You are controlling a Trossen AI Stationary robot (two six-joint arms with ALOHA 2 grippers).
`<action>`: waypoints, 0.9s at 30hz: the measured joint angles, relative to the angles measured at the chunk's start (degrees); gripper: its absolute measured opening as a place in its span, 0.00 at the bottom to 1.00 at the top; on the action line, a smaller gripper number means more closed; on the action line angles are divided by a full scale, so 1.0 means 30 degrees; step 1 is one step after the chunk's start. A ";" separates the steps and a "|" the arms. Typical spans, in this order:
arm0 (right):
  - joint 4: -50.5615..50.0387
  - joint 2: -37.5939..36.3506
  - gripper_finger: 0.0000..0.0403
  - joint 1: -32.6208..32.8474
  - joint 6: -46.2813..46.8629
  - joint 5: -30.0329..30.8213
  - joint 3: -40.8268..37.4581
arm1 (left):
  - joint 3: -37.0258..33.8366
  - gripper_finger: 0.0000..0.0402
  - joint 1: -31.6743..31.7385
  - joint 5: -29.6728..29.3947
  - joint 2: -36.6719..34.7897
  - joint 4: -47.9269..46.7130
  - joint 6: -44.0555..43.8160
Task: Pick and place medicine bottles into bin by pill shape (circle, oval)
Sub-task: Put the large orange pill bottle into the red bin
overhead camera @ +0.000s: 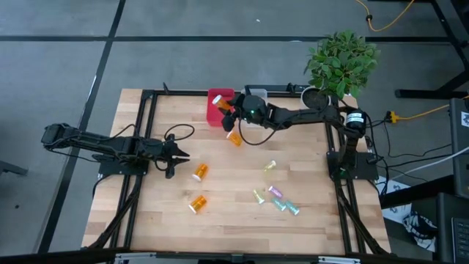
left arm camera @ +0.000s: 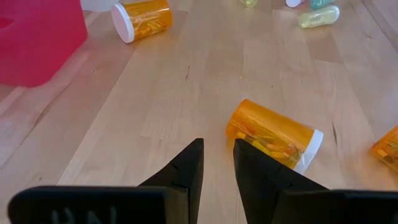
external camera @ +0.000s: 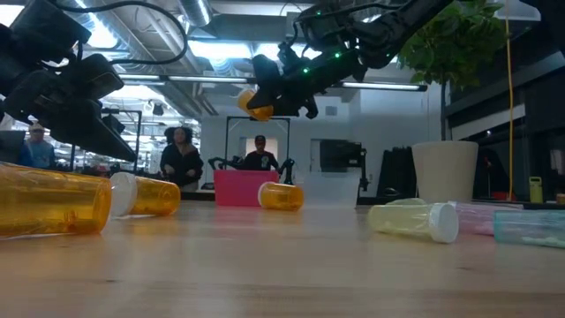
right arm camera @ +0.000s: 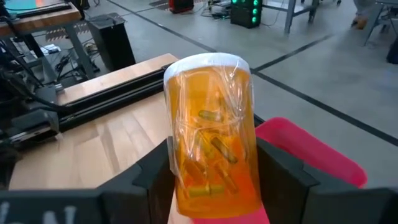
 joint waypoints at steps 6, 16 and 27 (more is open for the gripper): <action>-0.0087 0.0000 0.47 -0.0003 -0.0122 0.0000 -0.0007 | 0.0000 0.21 -0.0002 0.0006 0.0000 -0.0005 0.0011; -0.0628 0.0000 0.48 -0.0075 -0.0058 0.0789 -0.0022 | 0.0000 0.21 -0.0004 0.0007 0.0000 -0.0016 0.0029; -0.0603 0.0000 0.50 -0.0203 -0.0080 0.0648 -0.0022 | 0.0000 0.21 -0.0001 0.0015 0.0000 -0.0012 0.0029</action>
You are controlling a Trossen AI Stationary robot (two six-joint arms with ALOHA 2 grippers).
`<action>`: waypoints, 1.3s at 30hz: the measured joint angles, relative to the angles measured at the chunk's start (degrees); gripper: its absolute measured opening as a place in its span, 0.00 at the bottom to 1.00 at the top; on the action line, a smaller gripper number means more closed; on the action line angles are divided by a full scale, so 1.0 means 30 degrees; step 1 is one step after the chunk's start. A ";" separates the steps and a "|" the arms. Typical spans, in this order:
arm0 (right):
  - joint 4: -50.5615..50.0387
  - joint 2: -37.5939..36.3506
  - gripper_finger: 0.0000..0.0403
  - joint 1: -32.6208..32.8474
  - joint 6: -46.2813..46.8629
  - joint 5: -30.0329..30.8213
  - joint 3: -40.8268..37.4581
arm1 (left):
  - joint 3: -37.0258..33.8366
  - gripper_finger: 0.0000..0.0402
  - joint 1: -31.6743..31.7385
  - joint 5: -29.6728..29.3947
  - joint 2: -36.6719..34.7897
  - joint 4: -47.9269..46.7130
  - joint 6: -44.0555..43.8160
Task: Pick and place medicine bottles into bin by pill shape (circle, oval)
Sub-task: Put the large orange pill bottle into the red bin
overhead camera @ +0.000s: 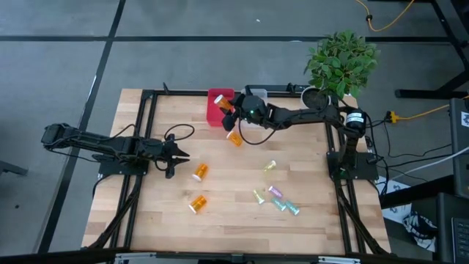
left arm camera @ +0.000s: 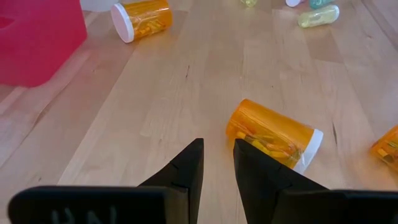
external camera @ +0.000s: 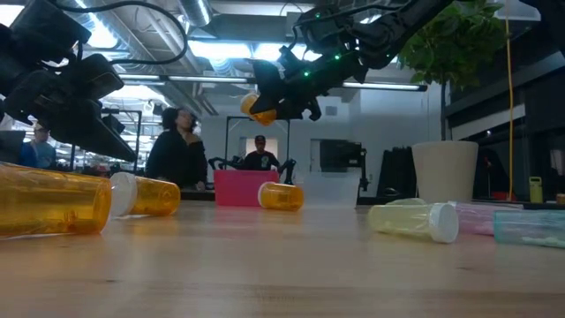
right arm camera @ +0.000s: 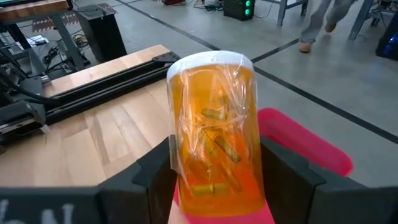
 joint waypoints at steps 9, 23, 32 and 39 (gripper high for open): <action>0.0697 0.0007 0.62 -0.0534 0.0022 -0.0014 -0.0007 | 0.0000 0.21 0.0001 0.0000 0.0000 0.0000 -0.0007; 0.0317 0.0022 0.61 -0.0451 0.1162 -0.4273 0.0600 | 0.0000 0.21 0.0000 0.0007 0.0000 -0.0007 -0.0007; -0.4144 0.0015 0.56 0.1023 0.2140 -0.7526 0.1013 | 0.0000 0.21 -0.0003 0.0011 0.0000 -0.0011 -0.0007; -0.9305 0.0015 0.52 0.2344 0.2091 -0.5773 0.1013 | 0.0000 0.21 -0.0004 0.0007 0.0000 -0.0007 -0.0007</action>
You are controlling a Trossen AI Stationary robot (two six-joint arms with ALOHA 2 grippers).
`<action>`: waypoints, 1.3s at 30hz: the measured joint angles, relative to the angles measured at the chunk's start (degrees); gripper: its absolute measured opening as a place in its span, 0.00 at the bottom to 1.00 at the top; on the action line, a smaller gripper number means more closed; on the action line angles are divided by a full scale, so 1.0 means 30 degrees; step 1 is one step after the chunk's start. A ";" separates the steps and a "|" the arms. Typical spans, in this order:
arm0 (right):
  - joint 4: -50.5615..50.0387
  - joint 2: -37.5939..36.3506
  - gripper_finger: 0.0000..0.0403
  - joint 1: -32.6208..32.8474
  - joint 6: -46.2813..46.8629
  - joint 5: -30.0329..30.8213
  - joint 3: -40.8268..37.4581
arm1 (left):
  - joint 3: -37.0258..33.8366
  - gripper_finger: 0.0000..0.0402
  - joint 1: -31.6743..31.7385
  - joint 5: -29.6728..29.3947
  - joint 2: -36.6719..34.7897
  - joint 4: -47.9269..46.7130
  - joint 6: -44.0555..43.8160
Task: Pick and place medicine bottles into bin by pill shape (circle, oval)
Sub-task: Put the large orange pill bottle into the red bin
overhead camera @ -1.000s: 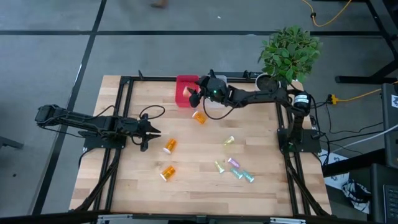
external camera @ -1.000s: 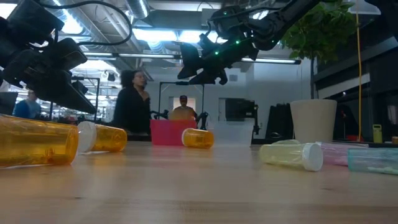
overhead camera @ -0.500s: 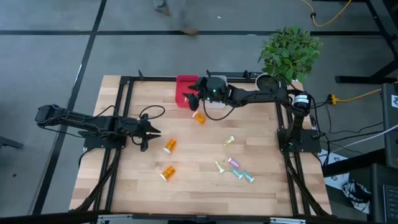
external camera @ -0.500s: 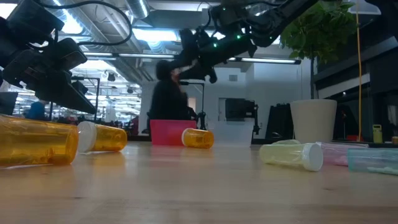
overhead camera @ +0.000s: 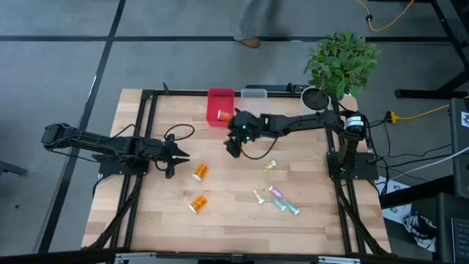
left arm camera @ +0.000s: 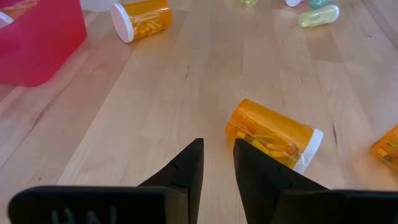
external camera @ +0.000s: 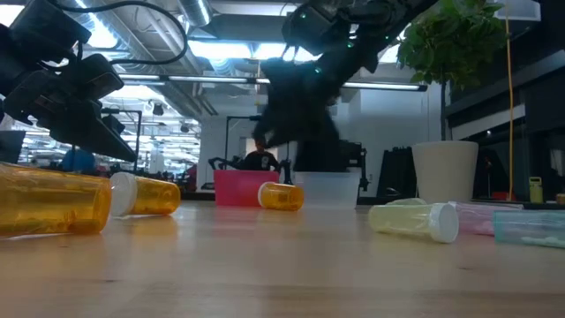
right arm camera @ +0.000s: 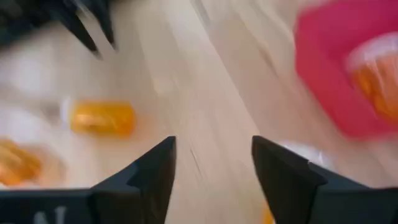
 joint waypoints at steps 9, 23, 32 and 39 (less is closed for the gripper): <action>-0.1711 0.0000 0.52 0.0940 0.1380 0.4299 -0.0757 | 0.0000 0.21 0.0004 0.0000 0.0000 0.0000 -0.0007; -0.0346 0.0000 0.52 0.0961 0.3005 0.5132 -0.1865 | 0.0000 0.21 0.0005 0.0000 0.0000 0.0000 -0.0022; 0.1137 0.0000 0.53 0.0961 0.2870 0.5263 -0.1865 | 0.0000 0.21 -0.0002 0.0000 0.0000 0.0000 -0.0022; 0.1122 0.0000 0.65 0.0961 0.1490 0.5270 -0.1865 | 0.0000 0.21 0.0002 0.0000 0.0000 0.0000 -0.0022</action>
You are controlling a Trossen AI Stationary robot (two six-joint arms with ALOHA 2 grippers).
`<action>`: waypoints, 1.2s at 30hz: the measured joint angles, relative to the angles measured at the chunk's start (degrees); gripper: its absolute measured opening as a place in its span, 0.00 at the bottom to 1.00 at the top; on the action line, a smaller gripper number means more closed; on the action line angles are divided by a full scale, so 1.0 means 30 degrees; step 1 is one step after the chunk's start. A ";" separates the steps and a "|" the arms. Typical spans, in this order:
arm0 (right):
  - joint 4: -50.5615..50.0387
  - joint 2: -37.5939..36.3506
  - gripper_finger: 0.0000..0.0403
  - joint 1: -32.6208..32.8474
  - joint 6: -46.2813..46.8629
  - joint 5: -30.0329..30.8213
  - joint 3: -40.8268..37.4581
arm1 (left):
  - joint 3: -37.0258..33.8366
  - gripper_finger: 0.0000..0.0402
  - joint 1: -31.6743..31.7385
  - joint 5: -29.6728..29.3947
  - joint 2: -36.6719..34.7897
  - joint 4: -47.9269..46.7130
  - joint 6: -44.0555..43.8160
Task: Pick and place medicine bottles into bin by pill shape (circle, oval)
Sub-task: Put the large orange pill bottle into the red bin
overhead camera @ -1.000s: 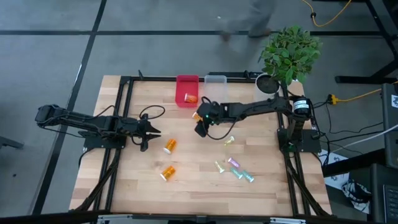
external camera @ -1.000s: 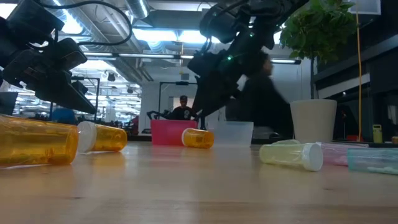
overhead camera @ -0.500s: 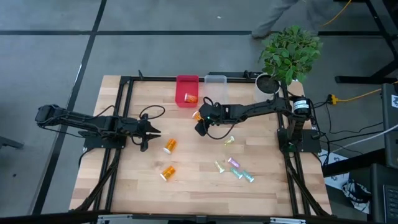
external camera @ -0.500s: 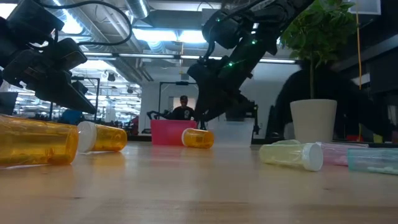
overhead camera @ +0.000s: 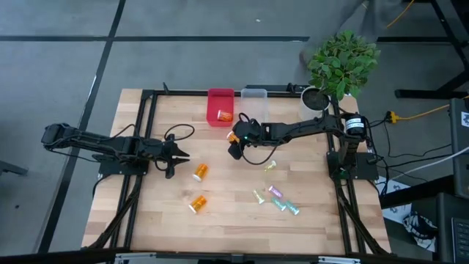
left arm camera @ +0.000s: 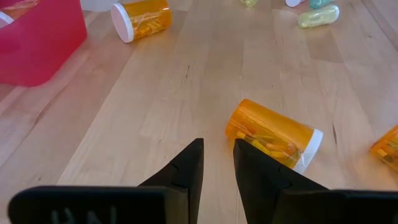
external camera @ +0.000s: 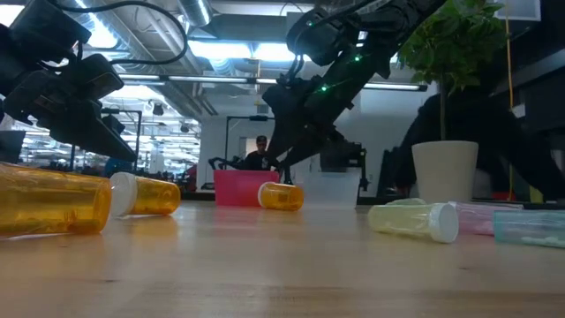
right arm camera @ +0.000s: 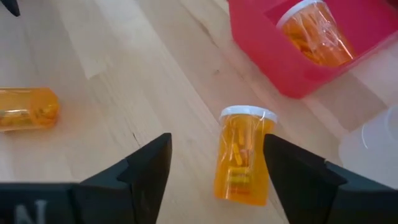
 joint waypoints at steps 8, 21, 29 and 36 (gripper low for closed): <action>-0.0033 0.0000 0.69 0.0000 0.0156 0.0011 0.0000 | 0.0000 0.21 0.0004 0.0000 0.0000 0.0001 0.0000; 0.0039 0.1435 0.68 -0.0007 0.1100 0.0345 -0.0109 | 0.0000 0.21 0.0004 0.0000 0.0000 0.0000 -0.0007; 0.0888 0.2290 0.68 -0.0007 0.1256 0.0994 -0.0109 | 0.0001 0.21 0.0004 0.0000 0.0000 0.0000 -0.0015; 0.0933 0.2327 0.68 -0.0007 0.1915 0.1349 -0.0109 | 0.0007 0.21 0.0004 0.0000 0.0000 0.0000 -0.0015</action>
